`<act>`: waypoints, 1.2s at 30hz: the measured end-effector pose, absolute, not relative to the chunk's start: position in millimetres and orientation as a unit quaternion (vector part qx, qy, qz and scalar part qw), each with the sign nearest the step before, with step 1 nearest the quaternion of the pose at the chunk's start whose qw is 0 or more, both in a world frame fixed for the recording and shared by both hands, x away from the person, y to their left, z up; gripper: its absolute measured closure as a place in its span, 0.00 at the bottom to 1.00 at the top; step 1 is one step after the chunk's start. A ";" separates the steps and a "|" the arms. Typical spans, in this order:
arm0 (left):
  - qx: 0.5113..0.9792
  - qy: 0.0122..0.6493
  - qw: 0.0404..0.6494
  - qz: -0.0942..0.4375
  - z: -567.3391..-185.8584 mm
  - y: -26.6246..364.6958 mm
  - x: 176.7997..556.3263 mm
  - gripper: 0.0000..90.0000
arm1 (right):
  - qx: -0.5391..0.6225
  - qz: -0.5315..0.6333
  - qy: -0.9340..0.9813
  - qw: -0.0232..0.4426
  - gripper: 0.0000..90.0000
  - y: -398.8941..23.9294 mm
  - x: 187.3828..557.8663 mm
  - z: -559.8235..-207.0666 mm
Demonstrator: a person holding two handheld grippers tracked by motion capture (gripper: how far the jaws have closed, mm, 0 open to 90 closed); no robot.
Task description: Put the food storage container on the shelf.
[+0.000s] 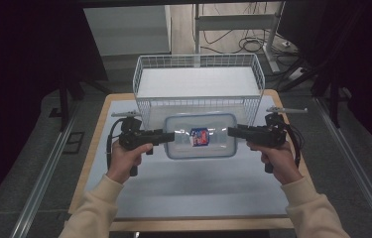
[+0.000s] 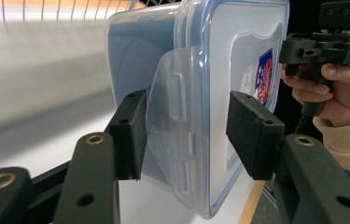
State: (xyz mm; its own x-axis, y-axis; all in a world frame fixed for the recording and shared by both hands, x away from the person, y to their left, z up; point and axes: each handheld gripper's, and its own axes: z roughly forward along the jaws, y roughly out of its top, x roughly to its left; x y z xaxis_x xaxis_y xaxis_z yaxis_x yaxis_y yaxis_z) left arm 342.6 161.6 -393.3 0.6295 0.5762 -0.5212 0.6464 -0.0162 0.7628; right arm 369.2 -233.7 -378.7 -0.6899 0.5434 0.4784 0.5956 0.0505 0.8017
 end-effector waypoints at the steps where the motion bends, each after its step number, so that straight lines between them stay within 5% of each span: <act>1: 0.713 0.426 0.556 -0.028 -388.9 162.0 345.2 0.55 | -0.391 -0.569 -0.723 0.021 0.61 -233.3 371.3 -374.5; 17: 0.710 0.410 0.573 -0.018 -325.7 174.7 403.5 0.55 | -0.376 -0.580 -0.722 -0.005 0.61 -221.9 421.0 -306.9; 36: 0.695 0.444 0.563 -0.049 -313.9 188.6 489.3 0.55 | -0.414 -0.569 -0.710 0.025 0.60 -208.2 509.6 -294.1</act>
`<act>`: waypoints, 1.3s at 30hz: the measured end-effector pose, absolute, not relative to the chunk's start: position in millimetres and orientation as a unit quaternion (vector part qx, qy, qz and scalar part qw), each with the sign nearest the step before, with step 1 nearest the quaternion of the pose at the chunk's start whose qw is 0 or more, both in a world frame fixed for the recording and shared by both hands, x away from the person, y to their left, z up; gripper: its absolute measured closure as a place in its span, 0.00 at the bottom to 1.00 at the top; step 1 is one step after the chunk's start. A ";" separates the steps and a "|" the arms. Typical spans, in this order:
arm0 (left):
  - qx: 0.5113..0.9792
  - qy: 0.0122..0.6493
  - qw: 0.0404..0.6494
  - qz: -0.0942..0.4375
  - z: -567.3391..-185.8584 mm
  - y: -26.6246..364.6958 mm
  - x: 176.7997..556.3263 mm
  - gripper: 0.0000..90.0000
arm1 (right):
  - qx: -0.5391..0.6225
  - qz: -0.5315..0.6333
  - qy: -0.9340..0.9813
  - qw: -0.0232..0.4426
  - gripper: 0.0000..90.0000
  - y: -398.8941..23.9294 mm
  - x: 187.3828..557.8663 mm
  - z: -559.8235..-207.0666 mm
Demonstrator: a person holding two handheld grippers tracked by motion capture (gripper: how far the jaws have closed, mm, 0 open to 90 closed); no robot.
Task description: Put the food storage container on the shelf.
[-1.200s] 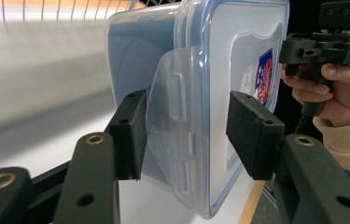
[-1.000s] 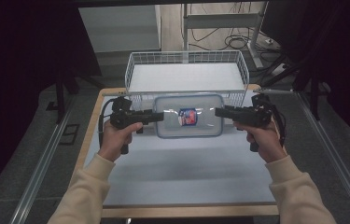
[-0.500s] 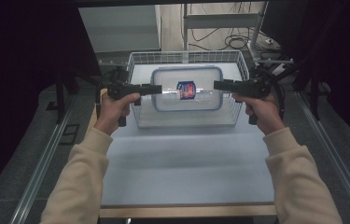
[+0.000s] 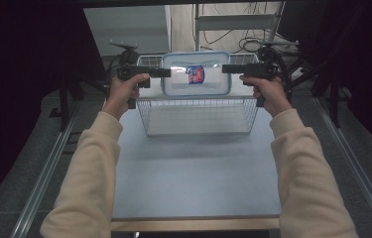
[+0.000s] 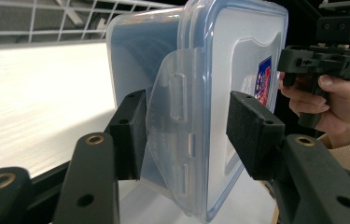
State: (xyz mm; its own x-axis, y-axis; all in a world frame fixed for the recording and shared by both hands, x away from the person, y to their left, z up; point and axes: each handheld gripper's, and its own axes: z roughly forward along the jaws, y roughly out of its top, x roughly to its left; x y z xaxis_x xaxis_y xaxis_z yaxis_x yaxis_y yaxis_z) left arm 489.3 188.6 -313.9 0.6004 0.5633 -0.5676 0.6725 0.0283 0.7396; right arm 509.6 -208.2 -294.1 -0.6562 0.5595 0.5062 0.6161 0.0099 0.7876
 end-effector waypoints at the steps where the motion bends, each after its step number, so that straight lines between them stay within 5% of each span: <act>1: 0.694 0.445 0.563 -0.048 -314.2 188.9 490.8 0.55 | -0.417 -0.568 -0.709 0.028 0.60 -208.0 512.4 -295.0; 13: 0.636 0.508 0.572 -0.104 -330.3 188.5 525.9 0.51 | -0.493 -0.545 -0.677 0.046 0.54 -202.8 539.5 -303.7; 24: 0.650 0.524 0.549 -0.038 -321.9 178.3 522.6 0.32 | -0.527 -0.560 -0.639 0.027 0.46 -206.0 538.4 -306.7; 27: 0.646 0.512 0.566 -0.012 -314.6 185.9 508.8 0.30 | -0.506 -0.560 -0.655 -0.034 0.41 -209.1 522.6 -299.3; 39: 0.701 0.441 0.558 0.047 -320.7 194.6 413.1 0.30 | -0.428 -0.538 -0.722 -0.084 0.33 -239.6 456.1 -316.7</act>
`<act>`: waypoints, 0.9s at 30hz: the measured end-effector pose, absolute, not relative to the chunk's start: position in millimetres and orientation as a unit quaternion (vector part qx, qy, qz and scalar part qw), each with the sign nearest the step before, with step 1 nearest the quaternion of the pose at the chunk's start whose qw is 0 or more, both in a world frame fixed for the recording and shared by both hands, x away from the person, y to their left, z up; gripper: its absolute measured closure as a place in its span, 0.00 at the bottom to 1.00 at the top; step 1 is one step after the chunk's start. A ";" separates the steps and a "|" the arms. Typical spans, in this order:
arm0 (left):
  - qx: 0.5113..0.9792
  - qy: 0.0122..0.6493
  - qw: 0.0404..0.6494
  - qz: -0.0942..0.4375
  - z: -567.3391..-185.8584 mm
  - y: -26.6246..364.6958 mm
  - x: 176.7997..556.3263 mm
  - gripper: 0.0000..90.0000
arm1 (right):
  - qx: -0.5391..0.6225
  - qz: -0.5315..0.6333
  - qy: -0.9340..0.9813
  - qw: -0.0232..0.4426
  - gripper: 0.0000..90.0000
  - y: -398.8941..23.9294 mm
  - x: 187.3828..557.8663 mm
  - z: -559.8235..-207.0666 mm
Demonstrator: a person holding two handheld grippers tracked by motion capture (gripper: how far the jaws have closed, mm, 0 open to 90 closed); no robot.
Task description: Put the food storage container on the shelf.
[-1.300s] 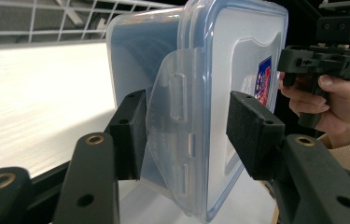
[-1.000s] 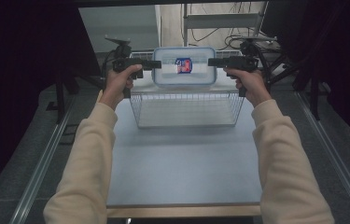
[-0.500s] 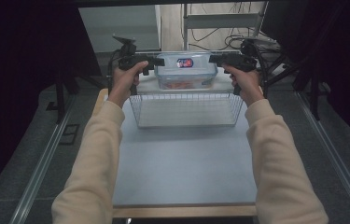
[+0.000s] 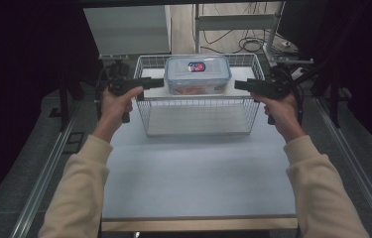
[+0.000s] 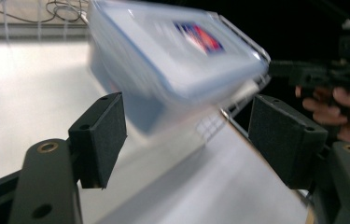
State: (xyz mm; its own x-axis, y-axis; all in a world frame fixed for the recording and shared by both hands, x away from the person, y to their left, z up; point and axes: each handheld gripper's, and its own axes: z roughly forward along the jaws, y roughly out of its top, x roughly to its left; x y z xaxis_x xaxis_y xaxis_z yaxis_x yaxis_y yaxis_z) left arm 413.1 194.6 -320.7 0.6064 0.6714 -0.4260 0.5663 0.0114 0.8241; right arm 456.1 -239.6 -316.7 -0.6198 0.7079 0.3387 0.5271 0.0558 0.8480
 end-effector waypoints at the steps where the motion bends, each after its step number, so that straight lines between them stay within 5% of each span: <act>1: 0.701 0.441 0.558 0.047 -320.7 194.6 413.1 0.30 | 0.428 0.538 0.722 0.084 0.33 -239.6 456.1 -316.7; 14: 0.735 0.412 0.535 0.069 -396.9 192.3 310.9 0.29 | 0.363 0.512 0.774 0.086 0.26 -268.1 358.7 -384.1; 27: 0.747 0.415 0.514 0.068 -426.2 187.7 298.8 0.26 | 0.356 0.506 0.781 0.087 0.21 -267.2 337.3 -418.3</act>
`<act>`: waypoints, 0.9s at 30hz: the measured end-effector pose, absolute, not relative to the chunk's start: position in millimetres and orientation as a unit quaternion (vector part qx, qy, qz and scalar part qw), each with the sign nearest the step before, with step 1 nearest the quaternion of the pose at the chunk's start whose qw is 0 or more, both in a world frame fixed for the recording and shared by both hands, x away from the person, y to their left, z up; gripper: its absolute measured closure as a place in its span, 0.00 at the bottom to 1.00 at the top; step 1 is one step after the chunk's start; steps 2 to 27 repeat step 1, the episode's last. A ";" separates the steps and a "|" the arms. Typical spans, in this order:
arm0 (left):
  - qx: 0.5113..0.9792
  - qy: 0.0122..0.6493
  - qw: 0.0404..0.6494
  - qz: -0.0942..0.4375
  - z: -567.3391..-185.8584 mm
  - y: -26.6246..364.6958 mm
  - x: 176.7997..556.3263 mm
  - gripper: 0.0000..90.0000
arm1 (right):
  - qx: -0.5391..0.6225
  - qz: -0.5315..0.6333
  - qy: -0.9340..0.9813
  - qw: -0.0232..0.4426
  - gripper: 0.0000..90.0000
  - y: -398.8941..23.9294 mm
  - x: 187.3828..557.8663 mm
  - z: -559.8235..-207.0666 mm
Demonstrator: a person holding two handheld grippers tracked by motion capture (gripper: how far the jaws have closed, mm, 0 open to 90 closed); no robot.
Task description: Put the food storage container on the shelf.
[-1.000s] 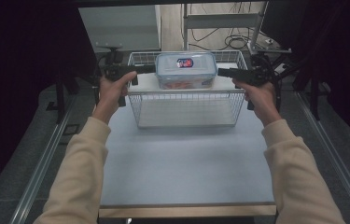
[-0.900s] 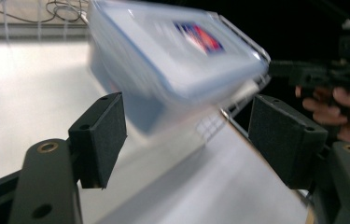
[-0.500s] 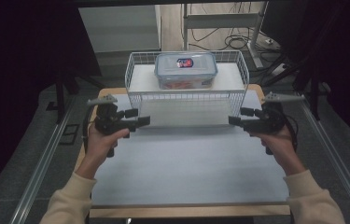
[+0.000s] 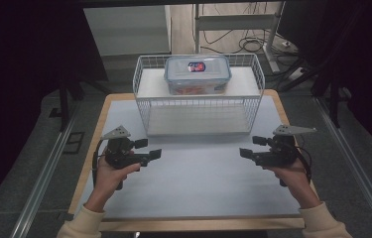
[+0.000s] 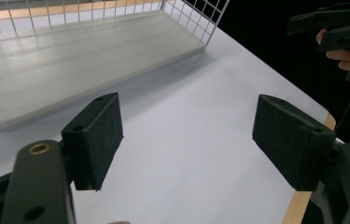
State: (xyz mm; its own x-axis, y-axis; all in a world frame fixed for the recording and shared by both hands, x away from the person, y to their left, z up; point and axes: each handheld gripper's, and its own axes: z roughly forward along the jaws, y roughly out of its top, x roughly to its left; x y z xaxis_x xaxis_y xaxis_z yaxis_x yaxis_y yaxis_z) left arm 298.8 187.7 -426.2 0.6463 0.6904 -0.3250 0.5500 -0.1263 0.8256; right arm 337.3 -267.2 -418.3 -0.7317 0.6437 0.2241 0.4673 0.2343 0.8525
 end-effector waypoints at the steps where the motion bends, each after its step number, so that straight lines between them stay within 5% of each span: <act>1: 0.747 0.416 0.514 0.065 -427.7 188.1 298.8 0.26 | 0.356 0.506 0.781 0.087 0.21 -267.2 337.3 -418.3; 27: 0.747 0.416 0.514 0.065 -427.7 188.1 298.8 0.26 | 0.356 0.506 0.781 0.087 0.21 -267.2 337.3 -418.3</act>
